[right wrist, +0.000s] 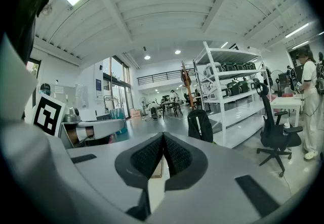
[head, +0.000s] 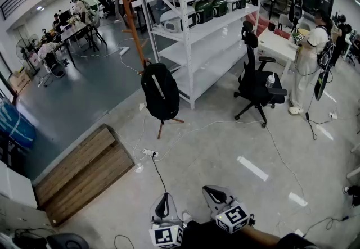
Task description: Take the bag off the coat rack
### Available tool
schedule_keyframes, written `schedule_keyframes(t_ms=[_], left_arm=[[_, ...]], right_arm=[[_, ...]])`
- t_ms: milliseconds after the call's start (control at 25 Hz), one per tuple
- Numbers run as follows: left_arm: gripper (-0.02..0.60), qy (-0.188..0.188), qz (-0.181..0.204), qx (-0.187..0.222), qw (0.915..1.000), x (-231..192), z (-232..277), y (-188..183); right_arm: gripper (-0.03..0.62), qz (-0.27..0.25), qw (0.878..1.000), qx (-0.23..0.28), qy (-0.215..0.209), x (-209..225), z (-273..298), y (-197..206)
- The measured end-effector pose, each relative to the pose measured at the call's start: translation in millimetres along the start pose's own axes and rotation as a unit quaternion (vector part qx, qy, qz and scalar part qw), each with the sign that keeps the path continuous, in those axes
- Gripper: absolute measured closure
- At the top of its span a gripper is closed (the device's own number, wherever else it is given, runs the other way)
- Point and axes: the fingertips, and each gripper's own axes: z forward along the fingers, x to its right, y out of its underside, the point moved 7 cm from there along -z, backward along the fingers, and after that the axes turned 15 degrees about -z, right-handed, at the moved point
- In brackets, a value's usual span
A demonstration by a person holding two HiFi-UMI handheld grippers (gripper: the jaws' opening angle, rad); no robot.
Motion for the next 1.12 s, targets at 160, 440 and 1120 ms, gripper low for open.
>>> schedule_keyframes(t_ms=[160,440,1120], left_arm=[[0.566,0.005,-0.002,-0.003,1.0000,-1,2,-2],[0.566,0.009,-0.006,-0.007,0.9999,-13,5,-5],[0.566,0.037,-0.010,-0.015,0.9992,-81,10,-27]], right_arm=[[0.584,-0.004,1.000,0.003,0.007,0,2,0],[0.583,-0.006,1.000,-0.004,0.009,-7,12,-1],[0.583,-0.001,1.000,-0.004,0.023,-51,72,-17]])
